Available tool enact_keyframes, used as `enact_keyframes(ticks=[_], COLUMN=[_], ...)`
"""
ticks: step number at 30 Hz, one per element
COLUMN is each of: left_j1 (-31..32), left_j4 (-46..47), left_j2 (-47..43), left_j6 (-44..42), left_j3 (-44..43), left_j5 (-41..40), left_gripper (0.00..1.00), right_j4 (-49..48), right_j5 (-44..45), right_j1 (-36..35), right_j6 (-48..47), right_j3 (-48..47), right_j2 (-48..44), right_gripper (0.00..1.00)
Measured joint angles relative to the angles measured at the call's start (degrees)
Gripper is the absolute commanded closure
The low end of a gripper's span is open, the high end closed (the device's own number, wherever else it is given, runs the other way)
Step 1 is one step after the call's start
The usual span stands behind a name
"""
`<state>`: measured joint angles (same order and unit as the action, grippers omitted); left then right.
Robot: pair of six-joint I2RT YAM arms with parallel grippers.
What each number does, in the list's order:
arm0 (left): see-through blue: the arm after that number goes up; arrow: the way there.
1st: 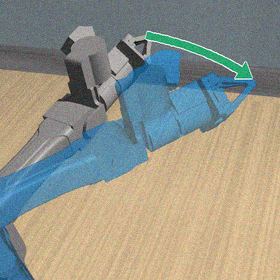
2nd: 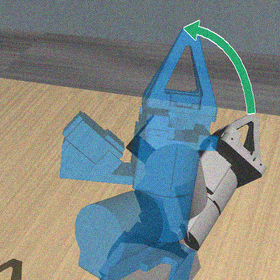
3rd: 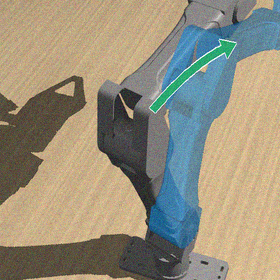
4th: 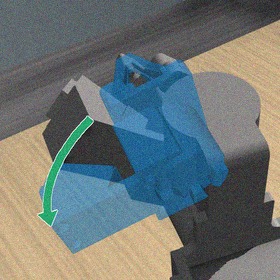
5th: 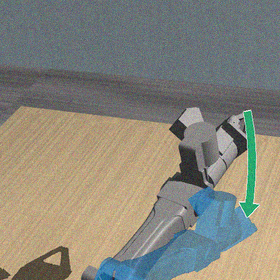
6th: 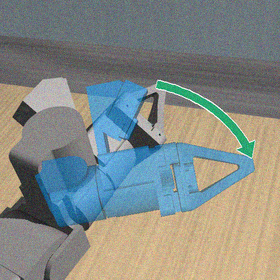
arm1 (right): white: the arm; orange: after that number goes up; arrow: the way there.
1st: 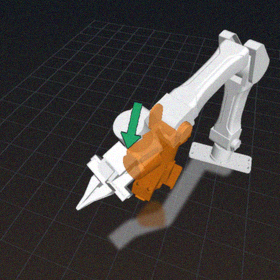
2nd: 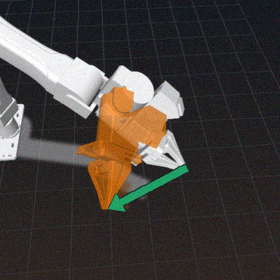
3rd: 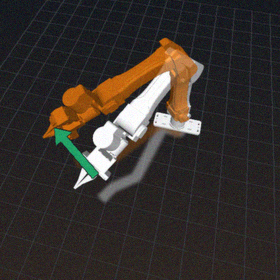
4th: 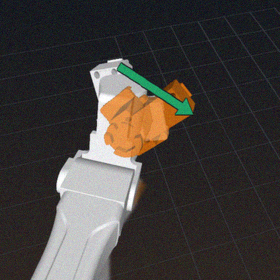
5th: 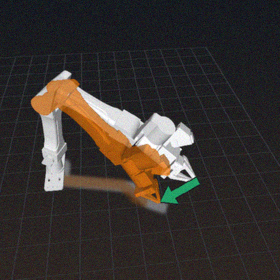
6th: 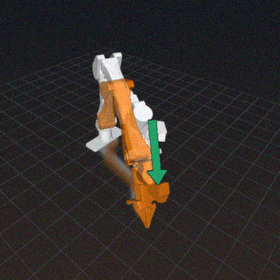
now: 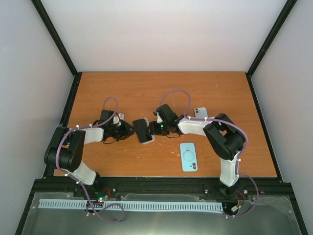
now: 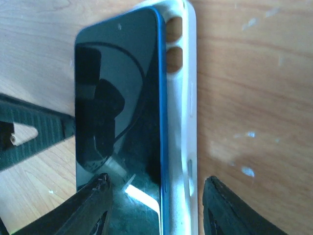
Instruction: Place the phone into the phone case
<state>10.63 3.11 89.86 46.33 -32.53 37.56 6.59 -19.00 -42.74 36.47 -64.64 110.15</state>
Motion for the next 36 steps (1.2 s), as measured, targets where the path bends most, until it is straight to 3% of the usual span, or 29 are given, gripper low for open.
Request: enact_keyframes(ticks=[16,21,28,33,36], left_j1=[1.79,3.08,4.48,5.33,5.53], left_j4=[-1.99,-2.64,-2.08,-4.55,-6.05], left_j2=[2.08,2.1,2.12,2.1,1.88], left_j6=[-3.28,-4.07,-3.37,-4.11,-4.72], left_j3=[-2.91,-3.91,-3.98,-5.75,-7.15], left_j5=[-3.8,-3.87,-6.08,-9.16,-11.61], left_gripper=[0.9,0.9,0.79,0.63,0.61], right_j4=[-9.18,-9.01,-12.22,-13.11,-13.2], right_j5=[-2.08,0.24,0.5,0.59,0.96], right_j1=[-5.49,-5.73,-5.49,-4.35,-2.05], right_j6=[8.81,9.05,10.56,10.47,10.29], right_j3=[8.57,8.59,10.23,10.75,11.5], right_j2=[-2.29,-2.47,-2.49,-2.64,-3.43], right_gripper=[0.55,0.58,0.59,0.58,0.58])
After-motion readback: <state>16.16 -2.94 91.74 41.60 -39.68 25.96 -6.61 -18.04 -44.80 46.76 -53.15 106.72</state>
